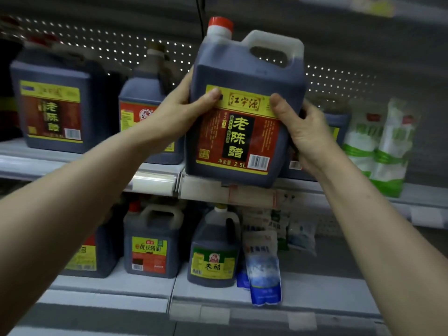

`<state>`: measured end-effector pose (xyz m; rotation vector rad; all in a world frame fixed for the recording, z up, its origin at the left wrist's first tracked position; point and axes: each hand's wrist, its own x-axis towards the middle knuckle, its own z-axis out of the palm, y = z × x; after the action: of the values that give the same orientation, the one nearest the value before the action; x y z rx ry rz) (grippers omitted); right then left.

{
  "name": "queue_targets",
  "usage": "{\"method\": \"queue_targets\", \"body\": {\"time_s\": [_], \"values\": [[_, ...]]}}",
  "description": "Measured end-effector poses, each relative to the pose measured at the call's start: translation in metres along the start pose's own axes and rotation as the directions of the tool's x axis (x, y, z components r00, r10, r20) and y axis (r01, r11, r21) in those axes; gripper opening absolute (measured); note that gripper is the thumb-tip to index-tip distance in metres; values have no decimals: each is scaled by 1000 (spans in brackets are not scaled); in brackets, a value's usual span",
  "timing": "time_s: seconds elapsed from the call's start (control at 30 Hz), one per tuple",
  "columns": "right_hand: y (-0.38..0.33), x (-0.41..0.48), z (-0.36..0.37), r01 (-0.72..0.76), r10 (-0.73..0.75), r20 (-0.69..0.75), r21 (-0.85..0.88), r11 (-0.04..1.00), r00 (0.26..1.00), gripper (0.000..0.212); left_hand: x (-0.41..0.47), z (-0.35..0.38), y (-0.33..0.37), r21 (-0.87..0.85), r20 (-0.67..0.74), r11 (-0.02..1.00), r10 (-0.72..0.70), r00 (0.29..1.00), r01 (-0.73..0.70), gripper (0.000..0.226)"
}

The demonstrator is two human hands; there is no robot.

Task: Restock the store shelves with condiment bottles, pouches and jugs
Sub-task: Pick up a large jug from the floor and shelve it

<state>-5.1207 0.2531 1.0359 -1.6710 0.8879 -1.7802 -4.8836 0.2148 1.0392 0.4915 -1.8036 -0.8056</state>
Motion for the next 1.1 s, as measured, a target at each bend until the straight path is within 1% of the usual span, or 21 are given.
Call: {"method": "queue_targets", "body": {"time_s": [0.13, 0.3, 0.4, 0.47, 0.6, 0.67, 0.77, 0.87, 1.1], "values": [[14, 19, -2, -6, 6, 47, 7, 1000, 999, 57, 11, -2, -10, 29, -32, 1000, -8, 999, 9, 63], [29, 30, -6, -18, 18, 67, -7, 1000, 998, 55, 16, 0, -26, 63, -36, 997, -46, 998, 48, 58], [36, 33, -8, -20, 22, 58, -36, 999, 998, 60, 19, 3, -35, 63, -44, 996, -60, 997, 62, 58], [39, 35, -9, -22, 26, 71, -52, 998, 997, 57, 21, 2, -39, 58, -48, 997, -55, 997, 57, 55], [39, 36, -12, -15, 29, 87, -161, 987, 996, 47, 22, 2, -41, 78, -13, 994, -82, 997, 83, 64], [38, 37, -13, 27, -4, 92, -251, 967, 996, 42, 21, 3, -41, 94, -9, 992, -82, 997, 82, 68], [36, 40, -12, 68, -32, 109, -342, 937, 994, 45, 23, 1, -41, 173, -34, 982, -69, 997, 73, 65], [37, 44, -15, 101, -59, 112, -423, 901, 992, 51, 26, -3, -43, 120, 4, 989, -88, 996, 87, 72], [42, 55, -20, 95, -35, 123, -528, 844, 992, 66, 42, -4, -55, 111, 31, 993, -54, 998, 51, 71]]}}
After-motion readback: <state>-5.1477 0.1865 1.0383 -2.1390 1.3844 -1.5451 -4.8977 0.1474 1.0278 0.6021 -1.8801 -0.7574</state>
